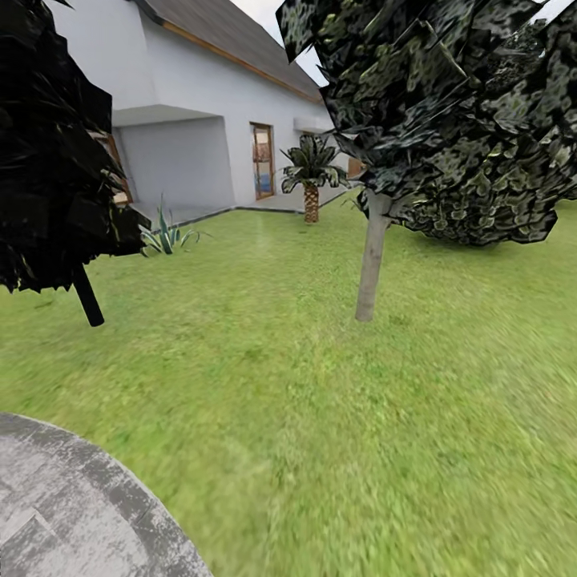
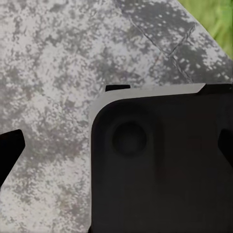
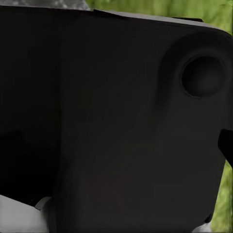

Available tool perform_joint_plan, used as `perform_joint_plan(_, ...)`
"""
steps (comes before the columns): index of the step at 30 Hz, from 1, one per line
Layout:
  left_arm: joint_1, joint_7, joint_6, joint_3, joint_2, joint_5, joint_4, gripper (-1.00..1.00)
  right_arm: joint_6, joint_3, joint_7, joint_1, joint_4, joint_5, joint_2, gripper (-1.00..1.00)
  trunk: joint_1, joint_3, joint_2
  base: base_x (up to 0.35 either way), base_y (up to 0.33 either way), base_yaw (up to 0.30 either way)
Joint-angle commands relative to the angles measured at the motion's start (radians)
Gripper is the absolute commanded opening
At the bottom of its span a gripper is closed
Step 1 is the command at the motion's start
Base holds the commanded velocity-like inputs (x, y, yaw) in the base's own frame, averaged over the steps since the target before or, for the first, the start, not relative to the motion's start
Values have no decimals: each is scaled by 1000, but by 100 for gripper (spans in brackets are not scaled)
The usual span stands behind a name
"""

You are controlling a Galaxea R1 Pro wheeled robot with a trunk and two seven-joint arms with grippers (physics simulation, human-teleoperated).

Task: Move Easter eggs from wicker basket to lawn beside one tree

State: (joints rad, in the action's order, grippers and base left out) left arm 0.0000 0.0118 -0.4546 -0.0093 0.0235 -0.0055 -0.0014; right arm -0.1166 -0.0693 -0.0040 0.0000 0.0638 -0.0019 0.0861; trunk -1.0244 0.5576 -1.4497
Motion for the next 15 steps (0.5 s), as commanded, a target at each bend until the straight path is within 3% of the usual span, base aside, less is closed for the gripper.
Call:
perform_joint_plan(1,0,1,-3,-1,0,-1,0,100,-2,-6,0,0,0,0,0,100,-1,2,0,336,0,193)
perform_joint_plan(15,0,2,-3,-1,0,-1,0,100,-2,-5,-1,0,0,-1,0,100,-1,16,0,336,0,180)
